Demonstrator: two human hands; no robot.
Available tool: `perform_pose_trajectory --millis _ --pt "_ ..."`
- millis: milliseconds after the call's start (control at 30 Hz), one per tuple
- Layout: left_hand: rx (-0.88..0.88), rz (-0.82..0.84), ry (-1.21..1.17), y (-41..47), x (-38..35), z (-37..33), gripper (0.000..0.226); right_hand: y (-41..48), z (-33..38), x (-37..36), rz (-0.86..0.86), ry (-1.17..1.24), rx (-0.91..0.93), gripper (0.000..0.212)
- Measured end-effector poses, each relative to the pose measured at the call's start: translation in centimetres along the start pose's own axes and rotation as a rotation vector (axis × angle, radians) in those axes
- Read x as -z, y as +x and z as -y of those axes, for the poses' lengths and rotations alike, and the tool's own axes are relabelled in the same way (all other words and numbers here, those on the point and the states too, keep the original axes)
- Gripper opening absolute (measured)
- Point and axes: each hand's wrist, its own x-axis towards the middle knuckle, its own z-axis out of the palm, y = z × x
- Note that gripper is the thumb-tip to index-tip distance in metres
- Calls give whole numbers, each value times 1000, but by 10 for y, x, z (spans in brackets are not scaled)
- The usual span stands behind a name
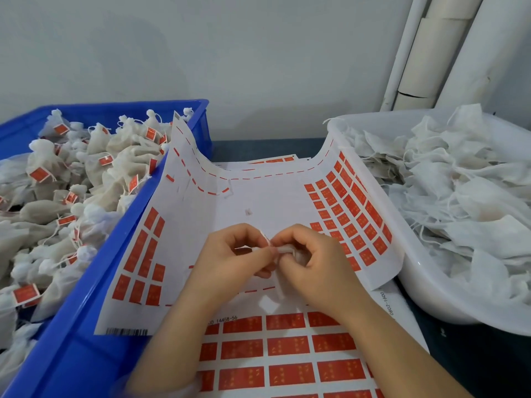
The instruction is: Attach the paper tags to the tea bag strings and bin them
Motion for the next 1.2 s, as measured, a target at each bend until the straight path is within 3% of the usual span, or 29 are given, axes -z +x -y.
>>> perform_pose_trajectory --millis 200,300,467,700,967,1067,1200 --pt "38 136 76 -1 2 0 10 -1 0 -1 68 -58 0 27" --pt "-21 114 177 -2 1 1 9 -2 1 -3 110 -65 -19 18" --pt "-103 82 239 -4 -1 2 13 -1 4 -1 143 2 -25 23" --pt "-53 80 82 -3 1 0 8 0 3 7 168 49 24 15" --pt "-22 147 219 1 8 9 17 2 0 14 211 -78 -32 14" --pt "-64 134 394 -1 5 13 7 2 0 13 198 -126 -72 15" --pt "-181 101 503 0 0 16 11 1 4 11 231 -62 -59 18"
